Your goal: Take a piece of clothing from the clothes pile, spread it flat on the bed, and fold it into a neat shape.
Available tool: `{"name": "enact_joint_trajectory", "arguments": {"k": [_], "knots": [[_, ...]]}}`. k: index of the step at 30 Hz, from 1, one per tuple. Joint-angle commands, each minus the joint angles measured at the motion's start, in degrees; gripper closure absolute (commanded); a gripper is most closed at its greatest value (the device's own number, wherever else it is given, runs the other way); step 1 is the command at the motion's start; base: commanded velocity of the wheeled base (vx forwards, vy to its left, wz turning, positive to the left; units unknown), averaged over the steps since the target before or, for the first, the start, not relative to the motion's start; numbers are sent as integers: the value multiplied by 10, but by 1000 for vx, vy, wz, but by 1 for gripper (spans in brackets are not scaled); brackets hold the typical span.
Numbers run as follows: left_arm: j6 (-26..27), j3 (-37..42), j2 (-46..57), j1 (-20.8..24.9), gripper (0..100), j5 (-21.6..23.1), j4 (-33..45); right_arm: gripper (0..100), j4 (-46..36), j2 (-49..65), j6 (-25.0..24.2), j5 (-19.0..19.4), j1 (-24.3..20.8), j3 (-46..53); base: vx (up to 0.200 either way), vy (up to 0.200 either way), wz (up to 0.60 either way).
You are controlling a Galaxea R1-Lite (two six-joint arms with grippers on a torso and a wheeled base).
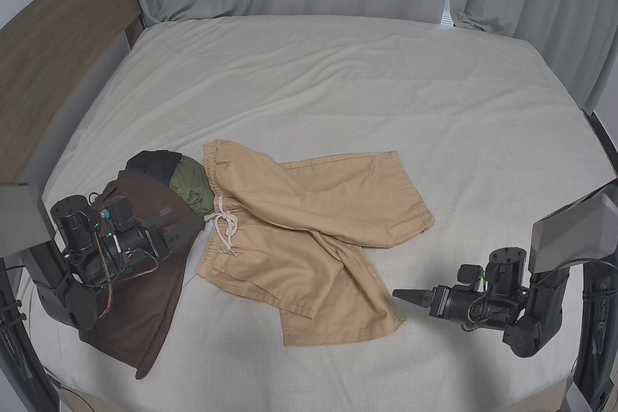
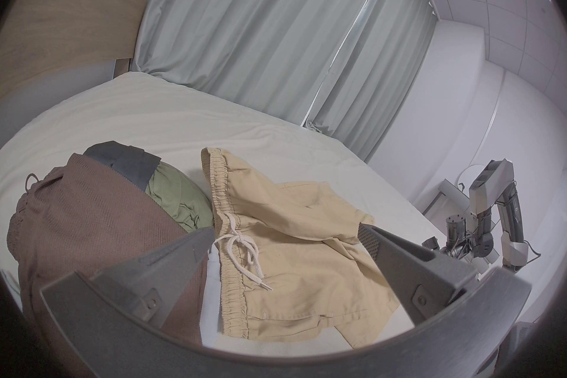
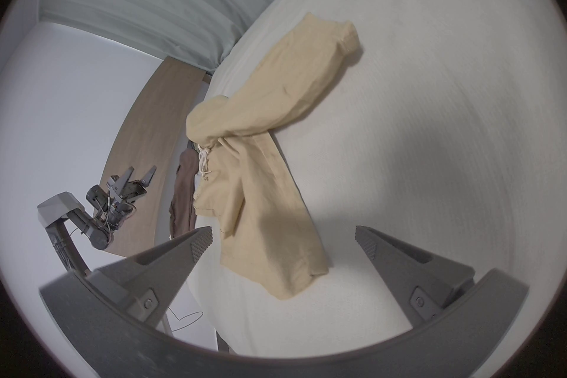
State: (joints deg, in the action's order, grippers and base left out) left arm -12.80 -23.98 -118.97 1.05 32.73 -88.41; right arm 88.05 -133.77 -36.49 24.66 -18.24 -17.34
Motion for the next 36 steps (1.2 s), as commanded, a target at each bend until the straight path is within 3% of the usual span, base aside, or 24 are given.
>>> {"name": "enact_joint_trajectory", "arguments": {"k": [1,17,24,32,33,36], "knots": [[-1,0,-2,0,0,0,0,0,0,-31,1,0,-6,6,0,0,0],[-1,-1,-7,3,0,1,0,0,1,-69,-5,2,-43,0,0,0,0],[-1,-2,-7,3,0,1,0,0,1,-50,-73,2,-60,-13,0,0,0],[-1,-3,-7,4,0,1,0,0,2,-43,-87,-1,-59,-15,0,0,0],[-1,-4,-7,4,0,1,0,100,1,-43,-86,-6,-59,-16,0,0,0],[-1,-4,-7,4,0,1,0,100,1,-46,-87,-23,-60,-23,0,0,0]]}}
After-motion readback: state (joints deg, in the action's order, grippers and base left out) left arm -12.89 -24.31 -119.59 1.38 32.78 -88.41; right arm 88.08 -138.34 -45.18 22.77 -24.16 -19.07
